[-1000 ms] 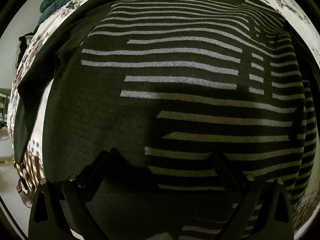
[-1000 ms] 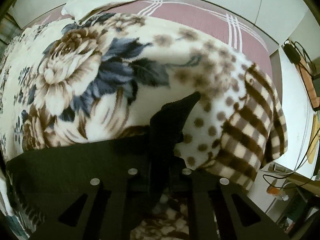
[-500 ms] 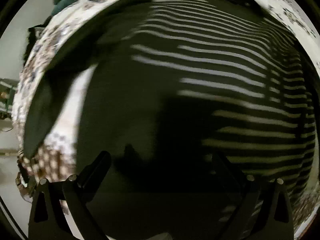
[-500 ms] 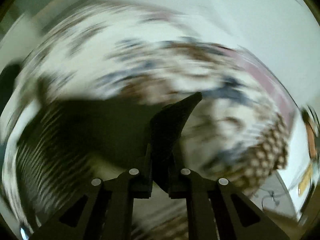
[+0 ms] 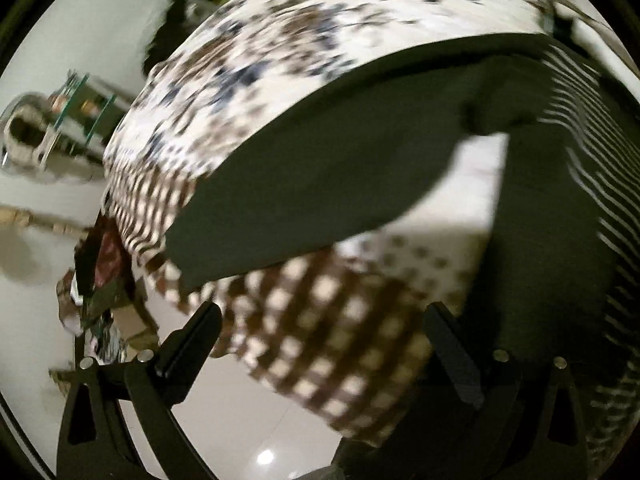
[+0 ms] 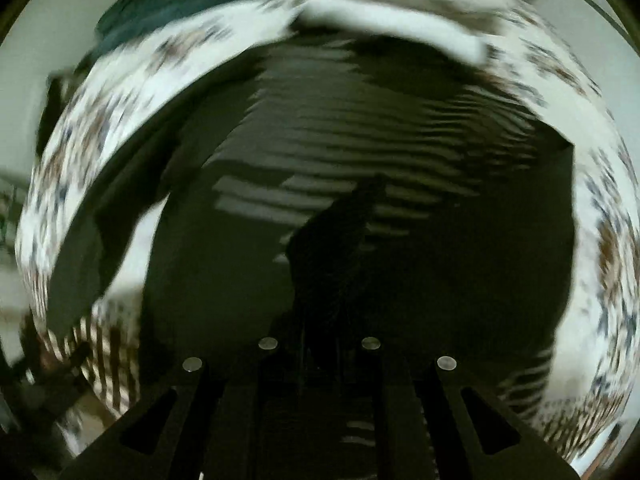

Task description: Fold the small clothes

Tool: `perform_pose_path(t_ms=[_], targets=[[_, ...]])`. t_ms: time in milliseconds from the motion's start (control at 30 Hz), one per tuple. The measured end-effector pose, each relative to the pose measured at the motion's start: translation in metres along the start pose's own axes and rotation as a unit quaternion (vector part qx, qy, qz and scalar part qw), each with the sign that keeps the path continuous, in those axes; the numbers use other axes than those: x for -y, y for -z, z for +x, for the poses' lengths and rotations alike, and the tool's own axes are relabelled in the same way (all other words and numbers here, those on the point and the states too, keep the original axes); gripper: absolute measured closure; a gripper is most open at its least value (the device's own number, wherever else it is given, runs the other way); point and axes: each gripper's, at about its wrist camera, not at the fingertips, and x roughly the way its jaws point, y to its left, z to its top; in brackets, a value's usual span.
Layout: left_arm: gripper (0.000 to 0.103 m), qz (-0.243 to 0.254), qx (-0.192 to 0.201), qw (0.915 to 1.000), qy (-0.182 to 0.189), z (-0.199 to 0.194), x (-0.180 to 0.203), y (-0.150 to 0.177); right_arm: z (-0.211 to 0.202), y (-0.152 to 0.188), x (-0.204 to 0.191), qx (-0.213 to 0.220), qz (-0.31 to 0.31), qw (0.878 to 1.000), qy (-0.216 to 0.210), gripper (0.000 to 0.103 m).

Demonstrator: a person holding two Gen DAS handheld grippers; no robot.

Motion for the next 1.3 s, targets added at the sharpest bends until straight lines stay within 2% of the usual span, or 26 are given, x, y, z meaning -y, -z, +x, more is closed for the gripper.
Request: perform_pose_path(t_ms=[200, 367, 500, 567, 633, 700, 833, 900, 967, 1000, 1100, 1133, 1200, 1267, 1300], targets=[[0.000, -0.034, -0.017, 0.9993, -0.006, 0.008, -0.020, 0.019, 0.022, 0.023, -0.052, -0.047, -0.067, 0.997, 0.001, 0.093], [0.000, -0.046, -0.027, 0.9986, -0.007, 0.009, -0.029, 0.025, 0.032, 0.070, -0.093, -0.086, -0.133, 0.987, -0.008, 0.093], [0.000, -0.047, -0.027, 0.9985, -0.009, 0.013, -0.038, 0.023, 0.039, 0.102, -0.100, -0.122, -0.142, 0.982, -0.020, 0.089], [0.000, -0.049, -0.028, 0.9983, -0.009, 0.016, -0.044, 0.021, 0.040, 0.109, -0.087, -0.150, -0.108, 0.981, -0.060, 0.084], [0.000, -0.052, -0.025, 0.9983, -0.010, 0.017, -0.053, 0.019, 0.032, 0.110, -0.063, -0.172, -0.059, 0.976, -0.123, 0.057], [0.000, -0.058, -0.018, 0.9980, -0.014, 0.016, -0.065, 0.017, 0.019, 0.107, -0.035, -0.168, -0.004, 0.974, -0.154, 0.048], [0.000, -0.100, -0.013, 0.9949, -0.005, 0.019, -0.102, 0.015, -0.009, 0.106, 0.042, -0.132, 0.116, 0.974, -0.144, 0.035], [0.000, -0.126, -0.016, 0.9918, 0.013, 0.026, -0.121, 0.013, -0.008, 0.105, 0.075, -0.132, 0.155, 0.971, -0.125, 0.033], [0.000, -0.164, -0.028, 0.9853, 0.041, 0.037, -0.142, 0.009, -0.004, 0.109, 0.104, -0.136, 0.182, 0.968, -0.102, 0.033], [0.000, -0.195, -0.035, 0.9780, 0.064, 0.044, -0.156, 0.007, -0.002, 0.108, 0.115, -0.136, 0.189, 0.968, -0.093, 0.033], [0.000, -0.284, -0.047, 0.9499, 0.122, 0.067, -0.188, 0.006, -0.002, 0.106, 0.147, -0.126, 0.200, 0.970, -0.063, 0.033], [0.000, -0.309, -0.059, 0.9396, 0.134, 0.079, -0.196, 0.007, 0.000, 0.102, 0.152, -0.125, 0.205, 0.969, -0.056, 0.033], [0.002, -0.338, -0.081, 0.9263, 0.144, 0.101, -0.204, 0.008, 0.003, 0.095, 0.158, -0.122, 0.213, 0.968, -0.046, 0.033], [0.012, -0.348, -0.091, 0.9213, 0.148, 0.120, -0.205, 0.007, 0.003, 0.094, 0.167, -0.121, 0.214, 0.969, -0.037, 0.033], [0.019, -0.346, -0.094, 0.9219, 0.146, 0.127, -0.203, 0.005, 0.002, 0.095, 0.171, -0.121, 0.211, 0.969, -0.032, 0.033]])
